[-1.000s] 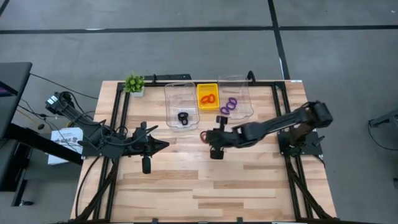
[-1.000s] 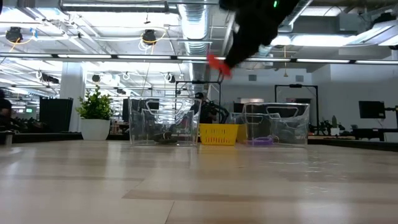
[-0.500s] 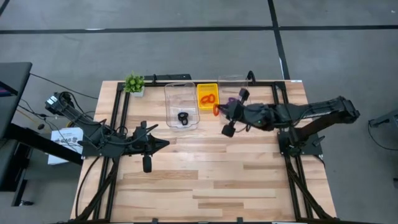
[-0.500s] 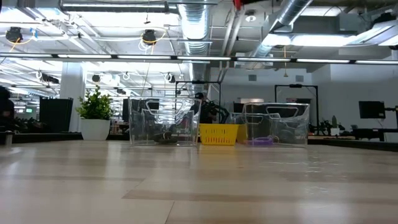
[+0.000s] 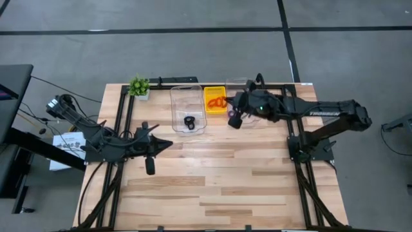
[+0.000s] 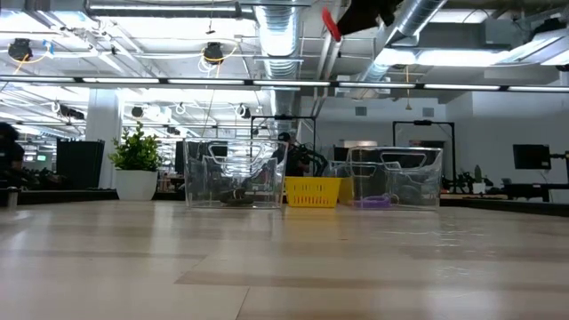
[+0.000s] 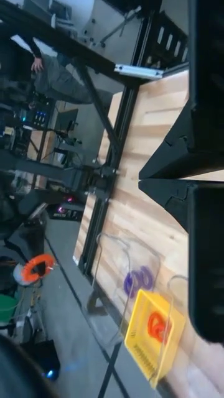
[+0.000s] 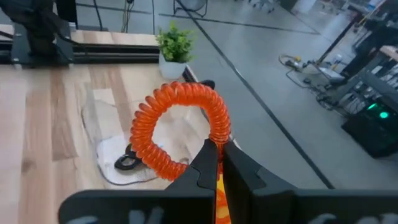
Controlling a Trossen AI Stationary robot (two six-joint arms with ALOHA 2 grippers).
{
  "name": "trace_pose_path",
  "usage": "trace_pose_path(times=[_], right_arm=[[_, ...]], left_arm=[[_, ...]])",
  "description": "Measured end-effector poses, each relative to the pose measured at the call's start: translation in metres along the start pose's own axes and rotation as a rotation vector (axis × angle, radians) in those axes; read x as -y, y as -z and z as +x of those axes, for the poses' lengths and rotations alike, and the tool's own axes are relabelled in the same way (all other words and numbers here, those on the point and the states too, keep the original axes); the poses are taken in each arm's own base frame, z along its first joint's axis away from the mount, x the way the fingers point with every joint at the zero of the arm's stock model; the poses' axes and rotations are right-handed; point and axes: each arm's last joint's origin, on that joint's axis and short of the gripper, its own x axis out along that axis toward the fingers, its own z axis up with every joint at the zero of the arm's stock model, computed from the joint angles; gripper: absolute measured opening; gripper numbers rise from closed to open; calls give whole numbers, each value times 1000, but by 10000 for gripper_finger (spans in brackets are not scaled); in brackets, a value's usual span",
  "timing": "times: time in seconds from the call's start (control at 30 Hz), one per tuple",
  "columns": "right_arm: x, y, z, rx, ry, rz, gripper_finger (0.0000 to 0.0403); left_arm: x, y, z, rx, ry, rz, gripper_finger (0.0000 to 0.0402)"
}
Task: Sort spring keychains
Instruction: Put the orange spring keychain into the yellow bin
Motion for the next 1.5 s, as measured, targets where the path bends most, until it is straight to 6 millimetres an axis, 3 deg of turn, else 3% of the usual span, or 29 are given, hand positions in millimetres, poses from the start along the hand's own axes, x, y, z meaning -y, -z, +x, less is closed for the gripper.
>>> trace_pose_path(times=[0.13, 0.3, 0.57, 0.77, 1.03, 1.27, 1.5], right_arm=[[15, 4, 17, -15, -16, 26, 0], [30, 15, 54, -45, -25, 38, 0], [53, 56, 126, -181, -12, 87, 1], [67, 88, 160, -270, -19, 152, 1], [64, 112, 186, -325, -17, 168, 17], [65, 106, 191, -294, -5, 160, 42], [71, 106, 190, -286, 10, 162, 70]], left_arm=[[-8, -3, -7, 4, -30, 10, 4], [-21, -6, -15, 4, -65, 17, 4], [-46, -9, -30, -23, -116, 44, 4], [-61, -8, -39, -46, -151, 61, 4], [-82, 12, -49, -27, -184, -2, 4], [-92, 26, -55, 0, -182, -67, 4], [-93, 27, -55, 8, -188, -69, 4]])
